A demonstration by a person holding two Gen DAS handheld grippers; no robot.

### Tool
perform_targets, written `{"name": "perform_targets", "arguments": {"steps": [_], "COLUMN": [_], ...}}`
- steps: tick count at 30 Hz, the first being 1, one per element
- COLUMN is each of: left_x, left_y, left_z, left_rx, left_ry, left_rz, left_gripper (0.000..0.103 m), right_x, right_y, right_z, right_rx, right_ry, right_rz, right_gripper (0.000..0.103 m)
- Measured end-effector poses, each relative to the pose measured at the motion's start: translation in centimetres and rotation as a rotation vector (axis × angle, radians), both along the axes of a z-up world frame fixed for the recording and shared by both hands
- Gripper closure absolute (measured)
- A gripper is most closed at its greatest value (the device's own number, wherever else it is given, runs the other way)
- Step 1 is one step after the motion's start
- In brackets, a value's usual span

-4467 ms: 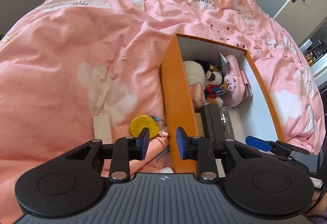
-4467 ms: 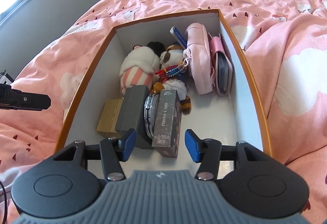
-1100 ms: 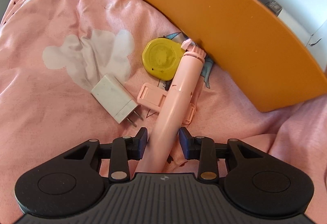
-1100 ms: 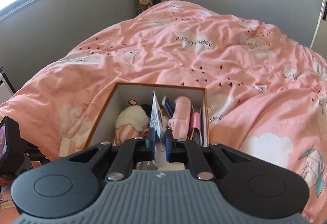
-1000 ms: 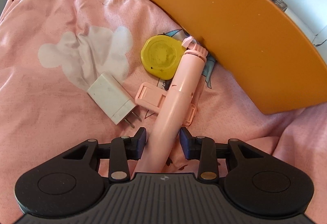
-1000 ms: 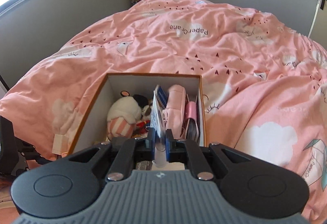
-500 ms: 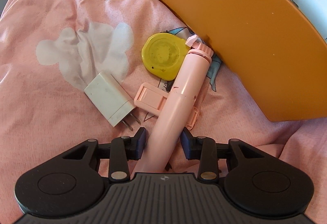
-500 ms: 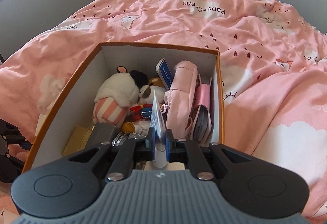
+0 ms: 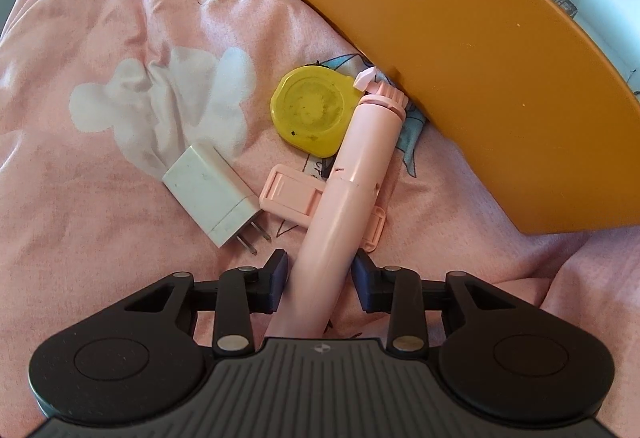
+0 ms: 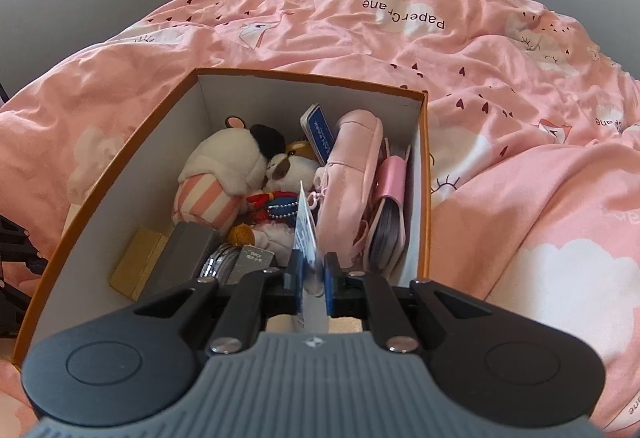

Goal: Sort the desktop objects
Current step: 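Carry the lotion tube into the box and open the right tool, then lift the pink selfie stick with the left tool and carry it over the box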

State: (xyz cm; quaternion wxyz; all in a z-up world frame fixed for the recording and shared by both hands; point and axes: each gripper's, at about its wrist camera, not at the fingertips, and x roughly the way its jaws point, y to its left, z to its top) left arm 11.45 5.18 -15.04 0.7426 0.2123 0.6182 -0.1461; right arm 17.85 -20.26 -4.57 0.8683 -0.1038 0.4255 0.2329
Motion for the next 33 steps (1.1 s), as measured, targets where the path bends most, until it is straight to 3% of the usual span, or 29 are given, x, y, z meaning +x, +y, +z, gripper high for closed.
{"name": "perform_targets", "arguments": {"steps": [8,11,22,24,25,28,33], "left_x": [-0.4,-0.6,-1.5,0.2,-0.8,-2.1,-3.8], "left_y": [-0.3,0.2,2.4,0.6,0.6,-0.7,-0.6], "left_z": [-0.4,-0.1,2.9,4.4,5.0,7.1,10.7], "left_rx": [0.024,0.011,-0.021,-0.037,-0.054,-0.071,-0.099], "left_ry": [-0.053,-0.065,-0.111,-0.116,-0.115,-0.12,-0.13], "left_rz": [-0.048,-0.059,-0.118,-0.125,-0.123,-0.109,-0.101], "left_gripper": [0.065,0.066,0.069,0.07,0.072,0.073,0.073], "right_x": [-0.8,-1.6,-4.8,-5.2,-5.4,-6.2,-8.1], "right_y": [0.1,-0.3,-0.6,-0.5,-0.5,0.0,2.5], "right_z": [0.1,0.8,2.7,3.0,3.2,4.1,4.6], "right_rx": [-0.017,-0.022,0.038,0.058,0.071,0.134,0.184], "right_ry": [0.018,-0.009,-0.055,-0.059,-0.061,-0.057,-0.034], "right_rz": [0.007,0.002,0.013,0.02,0.027,0.098,0.311], "right_gripper": [0.089,0.074,0.073,0.073,0.073,0.075,0.079]}}
